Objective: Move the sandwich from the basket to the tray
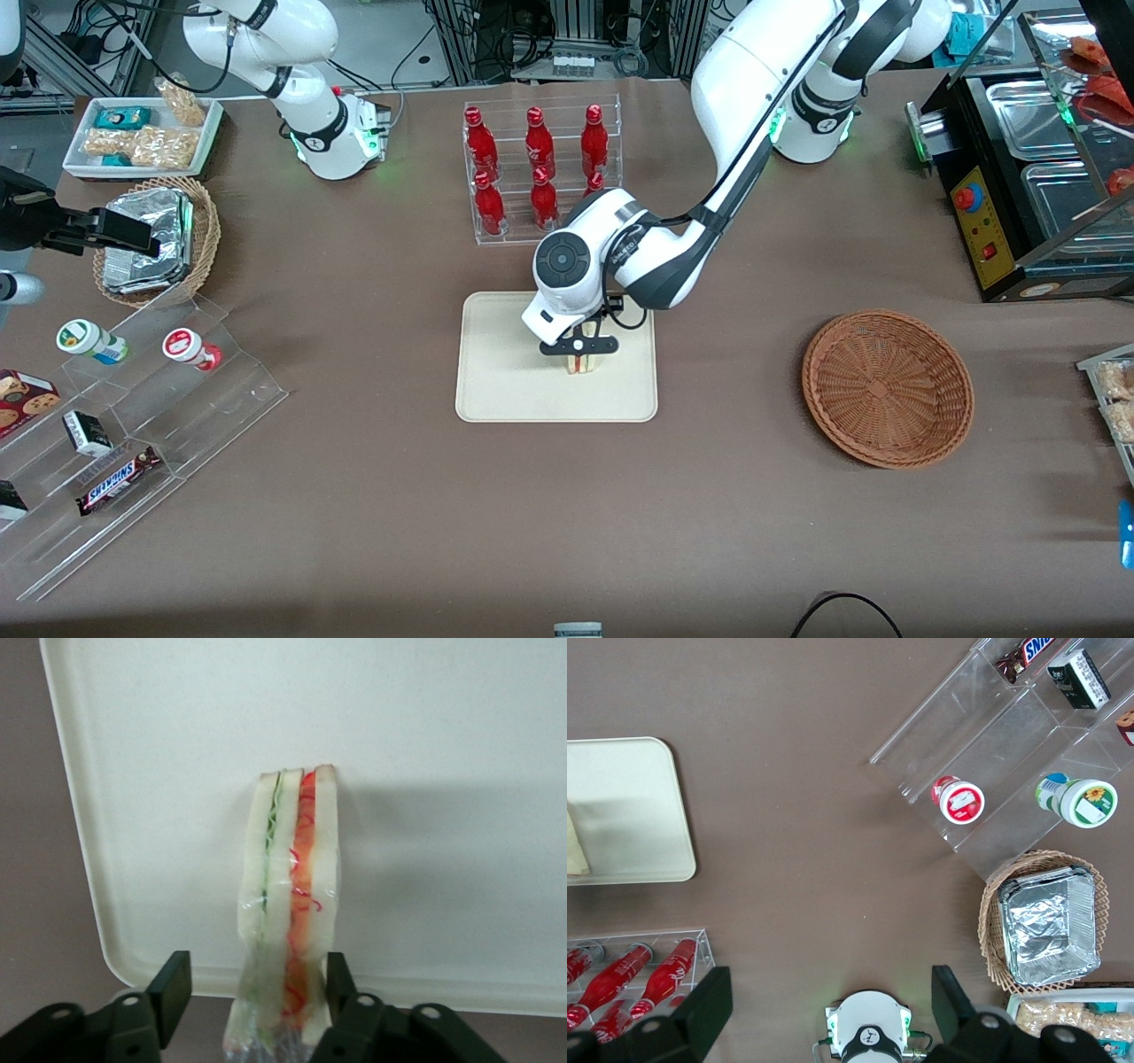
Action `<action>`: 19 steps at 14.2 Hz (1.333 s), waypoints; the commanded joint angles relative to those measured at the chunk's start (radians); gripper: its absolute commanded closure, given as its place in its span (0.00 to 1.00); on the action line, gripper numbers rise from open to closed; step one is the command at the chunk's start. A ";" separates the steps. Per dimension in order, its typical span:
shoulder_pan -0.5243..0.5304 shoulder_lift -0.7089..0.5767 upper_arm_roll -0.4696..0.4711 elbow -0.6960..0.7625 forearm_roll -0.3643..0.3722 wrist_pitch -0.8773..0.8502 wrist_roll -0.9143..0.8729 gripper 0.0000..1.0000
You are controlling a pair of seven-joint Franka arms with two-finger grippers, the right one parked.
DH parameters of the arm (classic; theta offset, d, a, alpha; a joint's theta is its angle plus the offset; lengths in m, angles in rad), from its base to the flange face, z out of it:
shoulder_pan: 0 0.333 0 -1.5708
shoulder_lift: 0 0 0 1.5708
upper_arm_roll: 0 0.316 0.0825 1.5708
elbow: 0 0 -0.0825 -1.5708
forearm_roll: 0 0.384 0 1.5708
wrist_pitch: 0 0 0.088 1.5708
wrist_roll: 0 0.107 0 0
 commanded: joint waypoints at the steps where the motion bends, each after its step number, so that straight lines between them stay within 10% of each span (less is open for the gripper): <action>1: -0.005 -0.038 0.027 0.014 0.035 -0.011 -0.011 0.00; 11: 0.329 -0.538 0.129 -0.092 -0.007 -0.530 0.343 0.00; 19: 0.541 -0.661 0.133 -0.014 0.001 -0.696 0.570 0.00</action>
